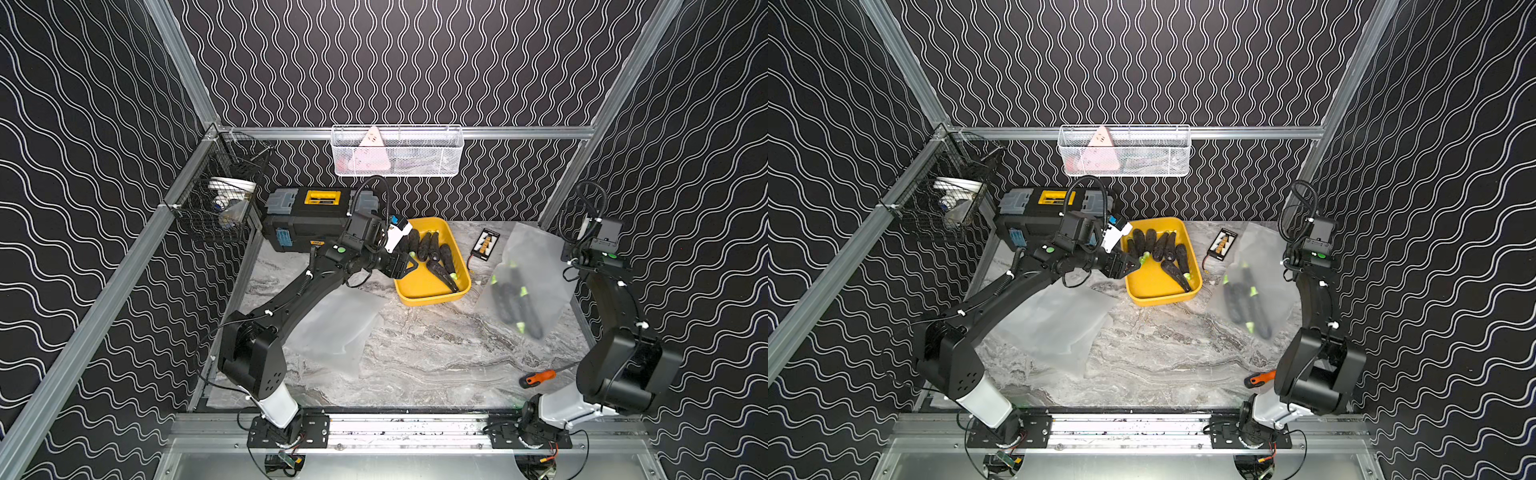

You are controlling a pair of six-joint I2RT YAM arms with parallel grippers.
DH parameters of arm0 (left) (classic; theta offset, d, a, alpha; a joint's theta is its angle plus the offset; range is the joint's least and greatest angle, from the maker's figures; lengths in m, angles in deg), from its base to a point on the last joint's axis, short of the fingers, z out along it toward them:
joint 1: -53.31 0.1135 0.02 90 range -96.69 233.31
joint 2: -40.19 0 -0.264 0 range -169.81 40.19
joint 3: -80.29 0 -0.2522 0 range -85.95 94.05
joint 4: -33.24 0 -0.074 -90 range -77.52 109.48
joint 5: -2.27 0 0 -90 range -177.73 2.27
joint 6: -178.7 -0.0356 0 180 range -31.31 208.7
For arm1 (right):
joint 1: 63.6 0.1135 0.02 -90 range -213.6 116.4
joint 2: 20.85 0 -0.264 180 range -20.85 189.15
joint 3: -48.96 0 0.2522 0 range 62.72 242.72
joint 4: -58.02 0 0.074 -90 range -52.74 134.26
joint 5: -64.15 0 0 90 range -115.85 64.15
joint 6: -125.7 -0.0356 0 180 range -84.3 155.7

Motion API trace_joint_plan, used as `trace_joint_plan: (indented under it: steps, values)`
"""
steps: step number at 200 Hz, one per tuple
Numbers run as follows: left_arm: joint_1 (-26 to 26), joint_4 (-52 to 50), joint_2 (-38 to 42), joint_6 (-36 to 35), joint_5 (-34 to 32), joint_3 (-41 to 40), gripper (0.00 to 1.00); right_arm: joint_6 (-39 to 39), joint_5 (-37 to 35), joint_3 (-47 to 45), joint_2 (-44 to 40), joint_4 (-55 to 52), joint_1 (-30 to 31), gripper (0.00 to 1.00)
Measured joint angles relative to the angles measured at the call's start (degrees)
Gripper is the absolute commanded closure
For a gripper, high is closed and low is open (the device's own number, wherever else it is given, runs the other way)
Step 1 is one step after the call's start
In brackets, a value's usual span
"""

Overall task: Place the eggplant in a zip-top bag and seal the zipper
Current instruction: Place the zipper food storage bag at the center of the board.

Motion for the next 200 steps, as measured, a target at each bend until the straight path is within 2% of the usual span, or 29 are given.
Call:
trace_joint_plan:
  steps: [23, 47, 69, 103, 138, 171, 200]
  values:
    - [0.0, 0.3, 0.0, 0.2, 0.0, -0.7, 0.36, -1.8, -2.1, -1.5, 3.3, 1.7, -0.2, 0.5]
    - [0.0, 1.0, 0.0, 1.1, -0.1, -1.0, 0.36, -3.1, -3.3, -2.1, 5.2, 2.7, -0.2, 0.45]
    - [0.0, 1.3, 0.1, 1.1, -0.2, -1.5, 0.36, -4.0, -2.8, -2.2, 4.1, 2.6, 0.0, 0.46]
    - [-1.0, 1.5, 0.0, 1.2, -1.8, -1.7, 0.36, -8.2, 2.5, -2.5, 0.0, 1.7, 2.8, 0.51]
    - [-3.6, 1.9, -0.7, 1.4, -3.1, -2.6, 0.36, -18.2, 8.0, -7.8, 0.0, -2.6, 5.0, 0.58]
    - [-4.9, 2.5, -0.6, 2.7, -3.8, -5.1, 0.36, -27.9, 9.7, -14.5, -0.2, -5.9, 5.4, 0.58]
    - [-5.7, 3.0, 0.6, 2.9, -4.5, -6.3, 0.36, -33.0, 10.0, -15.2, 1.1, -8.6, 5.2, 0.57]
